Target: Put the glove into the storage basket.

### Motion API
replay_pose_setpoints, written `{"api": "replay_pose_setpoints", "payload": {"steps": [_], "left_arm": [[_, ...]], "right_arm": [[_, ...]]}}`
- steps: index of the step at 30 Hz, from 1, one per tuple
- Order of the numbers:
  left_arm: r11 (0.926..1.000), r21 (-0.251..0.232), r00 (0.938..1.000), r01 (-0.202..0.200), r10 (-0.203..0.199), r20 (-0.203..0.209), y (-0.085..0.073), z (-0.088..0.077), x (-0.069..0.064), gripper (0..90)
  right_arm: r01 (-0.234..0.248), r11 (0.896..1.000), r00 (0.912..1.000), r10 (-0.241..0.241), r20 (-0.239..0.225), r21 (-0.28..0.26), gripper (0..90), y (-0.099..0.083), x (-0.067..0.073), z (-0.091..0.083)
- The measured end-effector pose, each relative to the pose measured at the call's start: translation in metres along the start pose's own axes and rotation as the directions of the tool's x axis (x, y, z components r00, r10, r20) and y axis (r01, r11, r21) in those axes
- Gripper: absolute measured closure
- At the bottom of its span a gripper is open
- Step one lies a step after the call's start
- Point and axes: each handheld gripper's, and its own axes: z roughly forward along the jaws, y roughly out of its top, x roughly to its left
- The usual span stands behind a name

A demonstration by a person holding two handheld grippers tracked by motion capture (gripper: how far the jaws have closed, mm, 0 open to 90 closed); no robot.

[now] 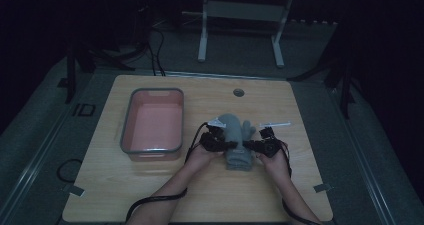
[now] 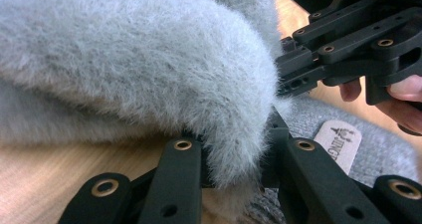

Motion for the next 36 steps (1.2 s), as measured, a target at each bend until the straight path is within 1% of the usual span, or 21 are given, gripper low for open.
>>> {"api": "replay_pose_setpoints", "payload": {"steps": [1, 2, 3, 4, 5, 7, 12, 14, 17, 22, 25, 26, 30, 31, 36], "left_arm": [[1.0, 0.0, 1.0, 0.0, 0.0, 0.0, 0.0, 0.0, 0.0, 77.4], [1.0, -0.01, 1.0, 0.0, 0.0, 0.004, 0.004, -0.004, -0.001, 77.4], [0.9997, -0.023, 1.0, -0.009, 0.009, 0.001, 0.007, -0.007, -0.003, 77.5], [0.9996, -0.027, 0.9999, -0.013, 0.013, 0.001, 0.009, -0.01, -0.004, 77.5], [0.9994, -0.032, 0.9999, -0.016, 0.016, 0.006, 0.012, -0.013, -0.005, 77.8], [0.9987, -0.043, 0.9996, -0.029, 0.029, 0.001, 0.018, -0.02, -0.008, 77.9], [0.997, -0.054, 0.9984, -0.056, 0.056, -0.001, 0.032, -0.038, -0.012, 78.0], [0.9961, -0.054, 0.9975, -0.07, 0.07, -0.005, 0.038, -0.046, -0.013, 78.0], [0.9955, -0.055, 0.997, -0.077, 0.077, -0.007, 0.043, -0.056, -0.012, 77.9], [0.9942, -0.044, 0.995, -0.098, 0.097, -0.025, 0.05, -0.078, -0.008, 77.9], [0.9937, -0.046, 0.9942, -0.103, 0.101, -0.038, 0.053, -0.093, -0.003, 77.9], [0.994, -0.049, 0.9946, -0.098, 0.096, -0.038, 0.053, -0.096, -0.002, 77.9], [0.9934, -0.051, 0.9935, -0.103, 0.1, -0.054, 0.056, -0.118, 0.005, 77.9], [0.9931, -0.058, 0.9934, -0.102, 0.098, -0.059, 0.056, -0.123, 0.007, 77.9], [0.9932, -0.065, 0.9929, -0.097, 0.092, -0.075, 0.054, -0.151, 0.017, 77.9]], "right_arm": [[0.0, 1.0, 1.0, 0.0, 0.0, 0.0, 79.2, 0.0, 0.0, 0.0], [0.0, 1.0, 1.0, 0.0, -0.006, -0.007, 79.3, 0.001, 0.0, -0.002], [-0.004, 1.0, 0.9999, 0.003, -0.017, -0.022, 79.4, 0.004, 0.002, -0.006], [0.002, 0.999, 0.9998, -0.003, -0.019, -0.036, 79.4, 0.007, 0.004, -0.009], [0.006, 0.999, 0.9998, -0.007, -0.02, -0.042, 79.5, 0.008, 0.005, -0.012], [0.008, 0.998, 0.9996, -0.009, -0.028, -0.06, 79.5, 0.013, 0.01, -0.019], [0.027, 0.995, 0.9988, -0.031, -0.037, -0.095, 79.5, 0.026, 0.022, -0.031], [0.033, 0.994, 0.9985, -0.037, -0.041, -0.104, 79.5, 0.031, 0.027, -0.034], [0.04, 0.992, 0.9978, -0.045, -0.048, -0.116, 79.6, 0.038, 0.035, -0.036], [0.054, 0.99, 0.996, -0.063, -0.063, -0.133, 79.6, 0.05, 0.05, -0.034], [0.066, 0.989, 0.9943, -0.076, -0.074, -0.136, 79.6, 0.058, 0.06, -0.031], [0.068, 0.988, 0.9935, -0.08, -0.082, -0.136, 79.6, 0.062, 0.064, -0.029], [0.081, 0.987, 0.9908, -0.095, -0.096, -0.136, 79.6, 0.075, 0.079, -0.024], [0.09, 0.987, 0.9897, -0.104, -0.099, -0.135, 79.5, 0.079, 0.083, -0.022], [0.117, 0.985, 0.9841, -0.133, -0.118, -0.13, 79.6, 0.095, 0.106, -0.01]]}}
